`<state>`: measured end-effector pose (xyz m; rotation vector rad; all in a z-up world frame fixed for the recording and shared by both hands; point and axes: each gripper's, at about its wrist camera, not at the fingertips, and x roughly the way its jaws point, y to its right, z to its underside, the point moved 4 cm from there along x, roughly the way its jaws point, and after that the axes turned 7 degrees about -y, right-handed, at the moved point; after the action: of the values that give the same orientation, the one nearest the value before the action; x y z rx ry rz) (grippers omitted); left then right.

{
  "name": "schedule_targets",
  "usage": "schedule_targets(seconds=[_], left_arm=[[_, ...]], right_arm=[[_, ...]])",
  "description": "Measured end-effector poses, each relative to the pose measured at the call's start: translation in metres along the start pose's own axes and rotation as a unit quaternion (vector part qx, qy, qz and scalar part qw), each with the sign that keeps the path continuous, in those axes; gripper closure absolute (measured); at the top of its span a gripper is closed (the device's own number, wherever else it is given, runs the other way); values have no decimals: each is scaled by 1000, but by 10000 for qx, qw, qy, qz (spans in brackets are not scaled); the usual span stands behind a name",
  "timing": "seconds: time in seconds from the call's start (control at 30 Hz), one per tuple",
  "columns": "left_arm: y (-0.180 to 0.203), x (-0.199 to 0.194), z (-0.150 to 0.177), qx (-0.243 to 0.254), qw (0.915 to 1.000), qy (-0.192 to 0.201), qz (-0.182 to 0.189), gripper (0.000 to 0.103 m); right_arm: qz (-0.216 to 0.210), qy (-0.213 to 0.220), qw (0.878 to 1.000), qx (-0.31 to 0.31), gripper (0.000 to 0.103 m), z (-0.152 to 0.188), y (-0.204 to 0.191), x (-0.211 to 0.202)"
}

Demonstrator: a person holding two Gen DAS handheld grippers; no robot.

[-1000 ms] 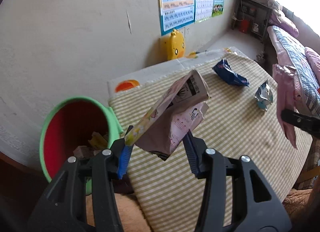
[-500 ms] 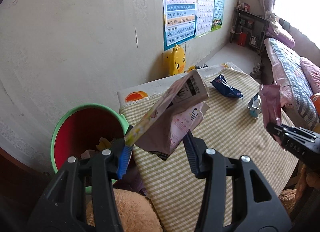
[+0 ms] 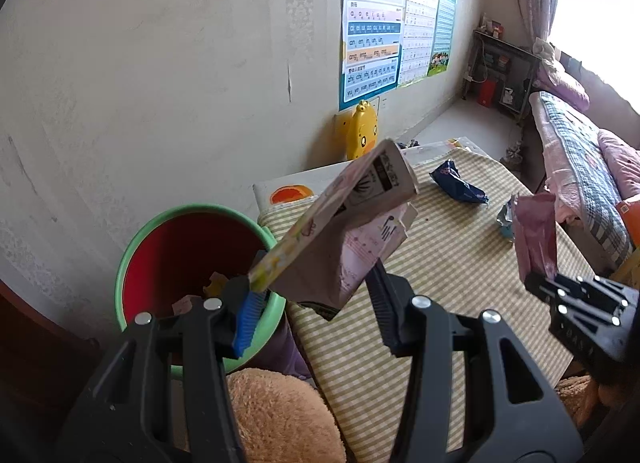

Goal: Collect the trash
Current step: 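Carry the pink carton and pink wrapper toward the red bucket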

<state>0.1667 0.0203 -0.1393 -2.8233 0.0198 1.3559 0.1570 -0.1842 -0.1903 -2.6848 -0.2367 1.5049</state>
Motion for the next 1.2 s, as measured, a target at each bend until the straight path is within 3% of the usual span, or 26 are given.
schedule_targets(seconds=[0.2,0.4,0.93,1.2], left_arm=[[-3,6,3,-26,9999,-78,93,57],[-8,9,7,-37,9996,-182,195,57],[-35,-29,20,-221,9988,18,431,56],[-33,-49,20,-320,9981,142,512,56]], right_arm=[[-219,181,9990,334,82,6,-9,-19],[-371,91,9963,771,82,16,-12,-27],[-67,389,9979,506,82,26,-49,-75],[-146,576,9965,581,82,40,-44,-100]])
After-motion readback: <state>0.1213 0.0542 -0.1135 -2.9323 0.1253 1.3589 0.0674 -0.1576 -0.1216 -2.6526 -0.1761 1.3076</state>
